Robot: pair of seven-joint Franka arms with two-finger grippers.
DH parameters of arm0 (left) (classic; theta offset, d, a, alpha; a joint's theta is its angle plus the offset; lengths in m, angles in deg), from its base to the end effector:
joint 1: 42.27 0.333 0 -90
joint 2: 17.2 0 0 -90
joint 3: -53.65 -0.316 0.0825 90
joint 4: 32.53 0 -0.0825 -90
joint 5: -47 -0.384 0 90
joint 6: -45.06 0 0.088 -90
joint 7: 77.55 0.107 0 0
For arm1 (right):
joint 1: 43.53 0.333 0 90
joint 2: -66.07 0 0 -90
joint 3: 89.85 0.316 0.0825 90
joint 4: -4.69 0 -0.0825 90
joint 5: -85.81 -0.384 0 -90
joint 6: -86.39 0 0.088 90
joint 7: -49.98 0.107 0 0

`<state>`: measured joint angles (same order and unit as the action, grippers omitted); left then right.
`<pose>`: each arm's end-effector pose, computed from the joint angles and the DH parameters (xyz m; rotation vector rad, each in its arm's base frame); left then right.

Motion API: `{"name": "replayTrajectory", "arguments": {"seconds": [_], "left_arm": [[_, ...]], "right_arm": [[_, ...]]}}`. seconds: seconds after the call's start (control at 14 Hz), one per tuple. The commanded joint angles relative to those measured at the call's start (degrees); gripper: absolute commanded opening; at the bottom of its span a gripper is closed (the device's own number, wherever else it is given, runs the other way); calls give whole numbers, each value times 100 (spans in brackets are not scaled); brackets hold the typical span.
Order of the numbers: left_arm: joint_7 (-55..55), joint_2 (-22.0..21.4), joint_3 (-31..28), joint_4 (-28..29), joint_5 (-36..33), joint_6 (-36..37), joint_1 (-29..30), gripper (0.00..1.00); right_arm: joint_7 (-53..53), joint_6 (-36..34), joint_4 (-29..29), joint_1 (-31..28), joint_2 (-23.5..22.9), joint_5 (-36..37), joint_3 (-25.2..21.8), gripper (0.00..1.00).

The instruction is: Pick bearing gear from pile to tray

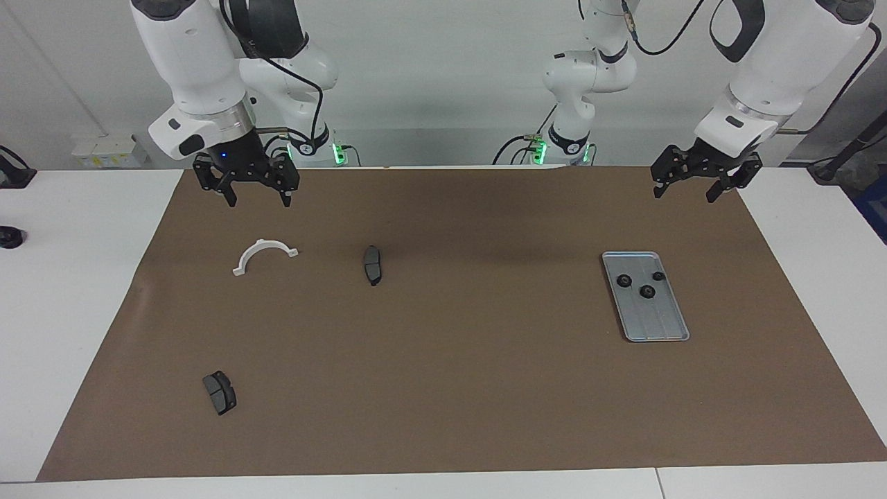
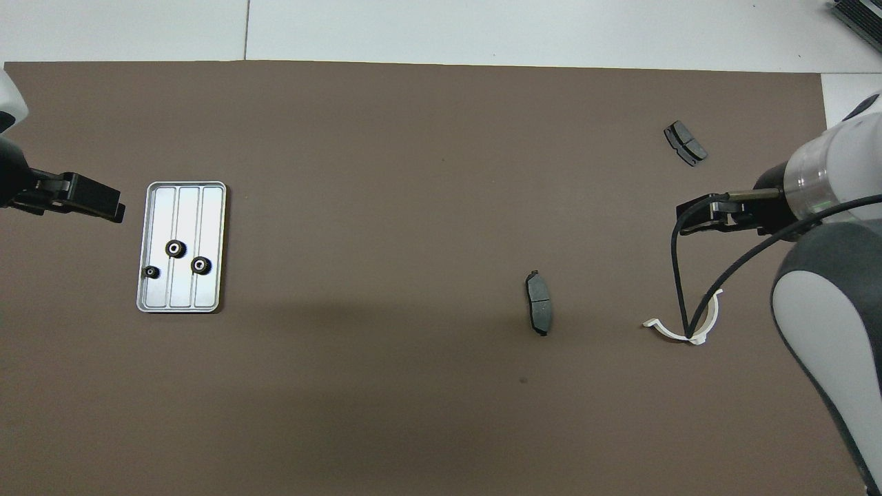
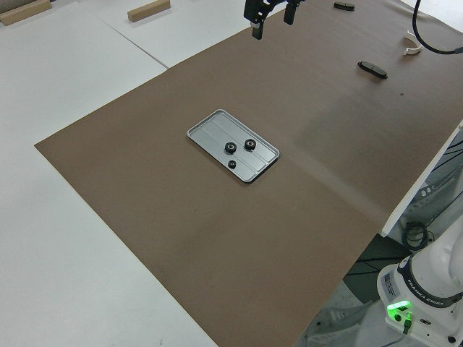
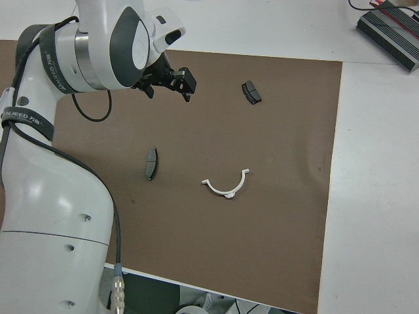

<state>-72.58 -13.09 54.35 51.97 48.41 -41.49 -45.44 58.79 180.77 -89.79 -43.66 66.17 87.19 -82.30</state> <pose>0.5694 -0.0410 0.6240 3.1059 -0.2417 -0.0556 0.5548 0.0699 0.5951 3.1174 -0.0349 0.0053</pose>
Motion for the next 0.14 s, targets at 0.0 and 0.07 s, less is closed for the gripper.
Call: {"name": "replayTrajectory", "arguments": {"seconds": [0.0, 0.07], "left_arm": [[-381, -78, 18, 40, 78, 103, 36, 100], [-391, -78, 9, 40, 78, 121, 36, 100]], "right_arm": [[15, -52, -53, -84, 34, -94, 53, 100], [15, -52, -44, -84, 34, -94, 53, 100]]}}
